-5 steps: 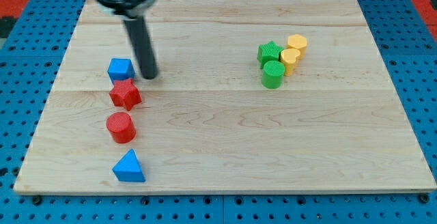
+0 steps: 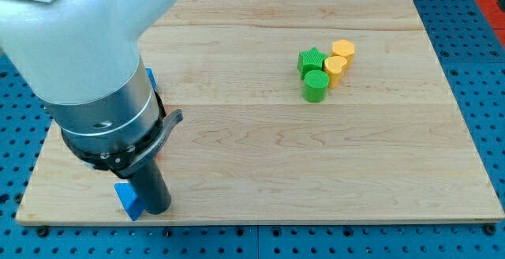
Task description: Push the triangle to the bottom left of red circle
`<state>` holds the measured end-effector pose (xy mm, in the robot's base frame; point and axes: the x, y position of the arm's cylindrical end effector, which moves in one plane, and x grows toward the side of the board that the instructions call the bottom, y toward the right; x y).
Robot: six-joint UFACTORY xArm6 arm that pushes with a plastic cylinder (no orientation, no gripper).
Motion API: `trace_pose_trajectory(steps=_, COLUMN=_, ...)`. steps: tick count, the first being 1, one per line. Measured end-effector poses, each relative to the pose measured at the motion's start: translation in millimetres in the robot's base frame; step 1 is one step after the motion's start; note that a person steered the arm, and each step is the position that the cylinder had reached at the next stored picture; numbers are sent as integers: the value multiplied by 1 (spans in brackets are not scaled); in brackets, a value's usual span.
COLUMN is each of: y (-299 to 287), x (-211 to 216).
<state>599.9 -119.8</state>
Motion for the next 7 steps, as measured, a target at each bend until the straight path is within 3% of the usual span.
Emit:
trace_pose_trajectory(steps=2, y=19, x=18)
trace_pose_trajectory(steps=5, y=-42, x=17)
trace_pose_trajectory(steps=7, y=-20, x=6)
